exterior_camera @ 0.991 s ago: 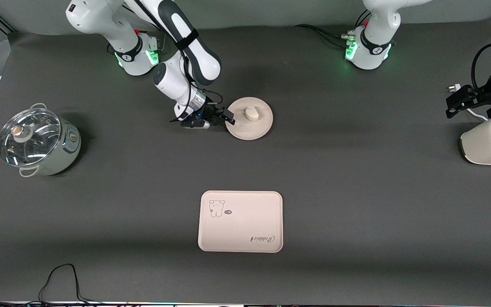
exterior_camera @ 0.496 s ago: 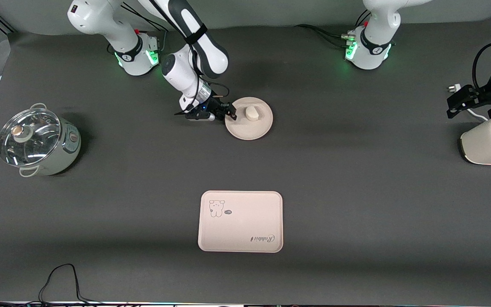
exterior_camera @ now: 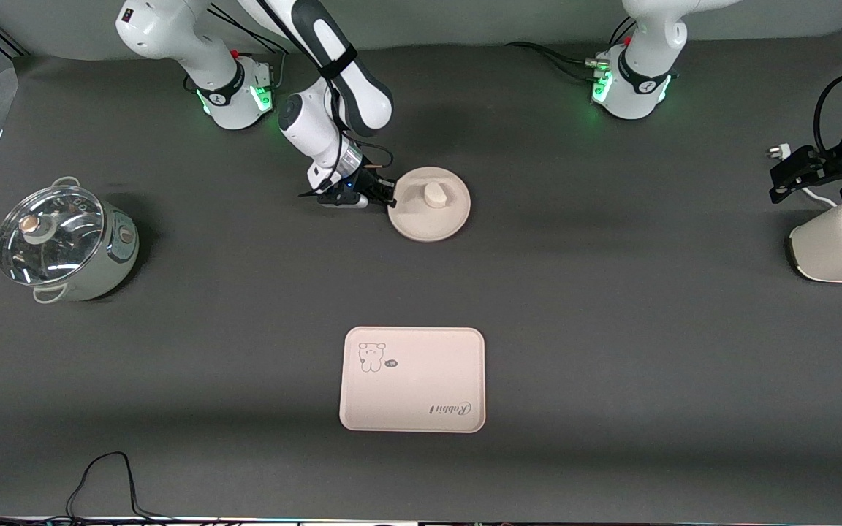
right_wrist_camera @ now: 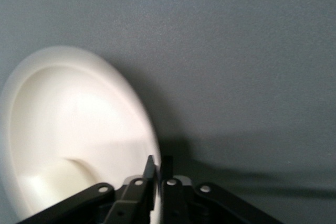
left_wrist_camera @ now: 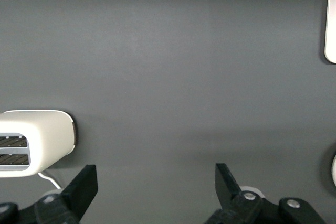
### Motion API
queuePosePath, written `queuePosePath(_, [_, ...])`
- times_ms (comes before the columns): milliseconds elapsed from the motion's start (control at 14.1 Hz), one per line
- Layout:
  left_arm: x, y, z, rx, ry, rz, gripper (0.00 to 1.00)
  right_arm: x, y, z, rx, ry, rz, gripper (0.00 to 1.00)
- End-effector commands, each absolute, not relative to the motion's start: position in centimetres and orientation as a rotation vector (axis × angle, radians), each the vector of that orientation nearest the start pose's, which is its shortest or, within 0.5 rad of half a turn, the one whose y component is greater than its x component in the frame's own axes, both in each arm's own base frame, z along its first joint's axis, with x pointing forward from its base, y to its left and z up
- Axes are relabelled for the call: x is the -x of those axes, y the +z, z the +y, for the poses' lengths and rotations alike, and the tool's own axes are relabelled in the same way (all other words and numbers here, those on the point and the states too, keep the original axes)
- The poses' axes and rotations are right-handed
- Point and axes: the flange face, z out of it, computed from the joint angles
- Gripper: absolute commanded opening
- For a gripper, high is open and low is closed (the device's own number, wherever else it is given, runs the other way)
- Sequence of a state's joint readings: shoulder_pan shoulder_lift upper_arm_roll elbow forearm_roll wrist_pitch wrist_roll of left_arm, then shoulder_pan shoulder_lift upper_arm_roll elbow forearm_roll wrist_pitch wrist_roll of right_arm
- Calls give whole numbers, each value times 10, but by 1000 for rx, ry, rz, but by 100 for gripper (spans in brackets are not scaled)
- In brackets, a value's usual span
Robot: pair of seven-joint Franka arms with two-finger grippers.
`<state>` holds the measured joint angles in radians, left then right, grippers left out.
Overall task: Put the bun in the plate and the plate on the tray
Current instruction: 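Lift the plate with the bun using the right gripper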
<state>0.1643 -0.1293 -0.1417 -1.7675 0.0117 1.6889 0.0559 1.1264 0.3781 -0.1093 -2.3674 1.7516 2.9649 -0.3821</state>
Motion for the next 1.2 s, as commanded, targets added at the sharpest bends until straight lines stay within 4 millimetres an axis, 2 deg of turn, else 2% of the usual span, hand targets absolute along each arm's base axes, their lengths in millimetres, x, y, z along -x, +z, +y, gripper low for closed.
queuePosePath(0, [-526, 612, 9, 3108, -97, 37, 100, -298, 160, 350, 2668, -75, 406, 0])
queuePosePath(283, [-526, 609, 8, 3111, -98, -11, 100, -314, 171, 347, 2641, -97, 424, 0])
queuePosePath(425, [-526, 608, 9, 3111, -95, -13, 100, -333, 176, 344, 2623, -115, 425, 0])
queuePosePath(708, [-526, 607, 8, 3111, -90, -11, 100, -386, 184, 327, 2616, -124, 329, 0])
queuePosePath(850, [-526, 607, 8, 3110, -88, -13, 100, -419, 194, 318, 2593, -132, 294, 0])
queuePosePath(1133, [-526, 609, 9, 3107, -97, -13, 100, -480, 201, 307, 2556, -154, 261, 0])
